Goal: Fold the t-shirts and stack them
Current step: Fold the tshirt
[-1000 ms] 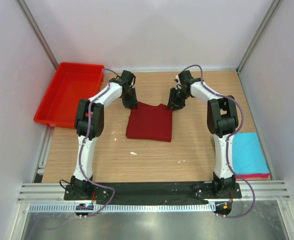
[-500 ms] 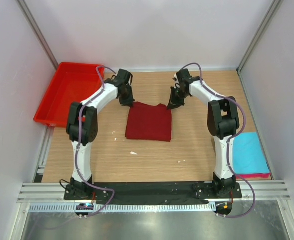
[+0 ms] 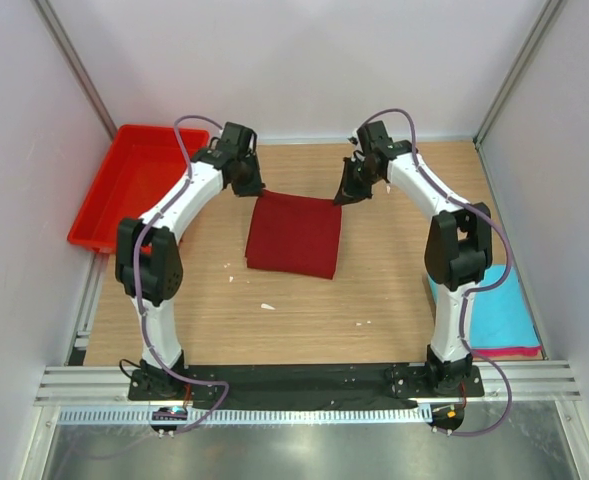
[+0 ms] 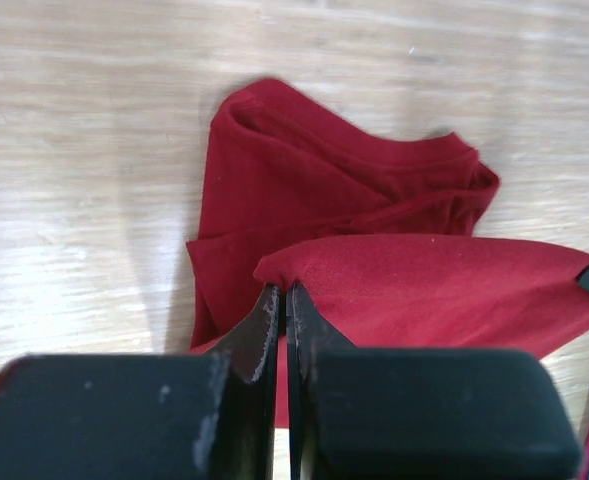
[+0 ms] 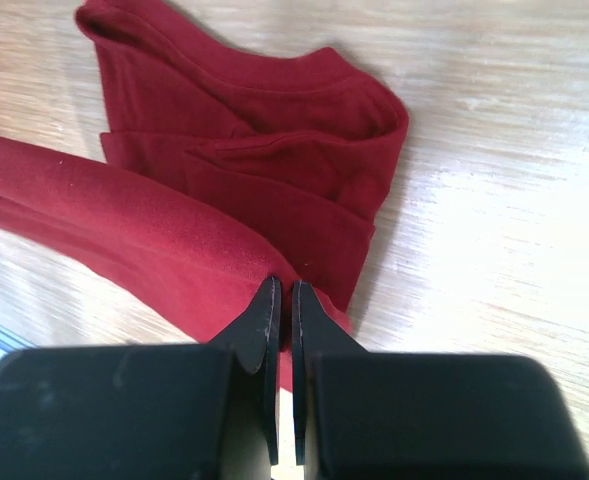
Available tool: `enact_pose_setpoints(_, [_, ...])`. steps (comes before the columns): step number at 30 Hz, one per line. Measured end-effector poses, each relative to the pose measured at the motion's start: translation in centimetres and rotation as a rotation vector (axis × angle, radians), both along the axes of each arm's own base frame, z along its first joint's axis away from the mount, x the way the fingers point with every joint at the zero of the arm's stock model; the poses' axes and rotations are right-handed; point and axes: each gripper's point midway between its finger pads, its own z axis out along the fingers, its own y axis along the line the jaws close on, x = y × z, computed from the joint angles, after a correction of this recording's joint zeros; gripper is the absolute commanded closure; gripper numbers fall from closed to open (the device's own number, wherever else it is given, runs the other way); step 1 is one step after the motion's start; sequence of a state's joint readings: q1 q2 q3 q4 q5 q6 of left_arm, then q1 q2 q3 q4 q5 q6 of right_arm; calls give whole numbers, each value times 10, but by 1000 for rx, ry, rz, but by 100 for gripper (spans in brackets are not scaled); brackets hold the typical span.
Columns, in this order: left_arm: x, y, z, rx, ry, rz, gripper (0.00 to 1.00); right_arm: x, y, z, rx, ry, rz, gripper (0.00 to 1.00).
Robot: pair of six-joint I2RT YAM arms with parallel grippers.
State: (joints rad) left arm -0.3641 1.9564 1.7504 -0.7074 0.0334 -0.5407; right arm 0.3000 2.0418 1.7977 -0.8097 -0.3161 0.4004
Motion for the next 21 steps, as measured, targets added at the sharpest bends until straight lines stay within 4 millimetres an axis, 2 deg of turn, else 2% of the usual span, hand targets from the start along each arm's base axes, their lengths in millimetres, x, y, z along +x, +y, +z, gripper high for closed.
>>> enact_pose_setpoints(6, [27, -2, 15, -17, -52, 12, 100, 17, 5, 11, 11, -39, -4, 99])
enact_pose_setpoints(8, [40, -1, 12, -19, -62, 21, 100, 26, 6, 6, 10, -48, -8, 99])
enact_pose_setpoints(11, [71, -1, 2, -1, -93, 33, 99, 46, 6, -11, -8, -63, -27, 97])
enact_pose_setpoints(12, [84, -3, -2, 0, -106, 35, 92, 55, 6, -19, -10, -68, -34, 94])
enact_pose_setpoints(13, [97, -5, -8, 4, -123, 36, 85, 67, 6, -28, -9, -79, -41, 80])
enact_pose_setpoints(15, [127, -6, -27, 22, -154, 41, 66, 90, 2, -51, -11, -90, -64, 68])
enact_pose_setpoints(17, [147, -3, -49, 40, -168, 64, 62, 108, -8, -78, -25, -82, -96, 47])
enact_pose_setpoints(18, [149, 2, -62, 58, -155, 78, 50, 114, -14, -87, -34, -77, -108, 40])
enact_pose_setpoints(19, [147, 8, -72, 78, -137, 84, 45, 118, -17, -86, -10, -76, -113, 35])
enact_pose_setpoints(21, [144, 20, -83, 109, -112, 101, 44, 131, -30, -74, -19, -116, -143, 28])
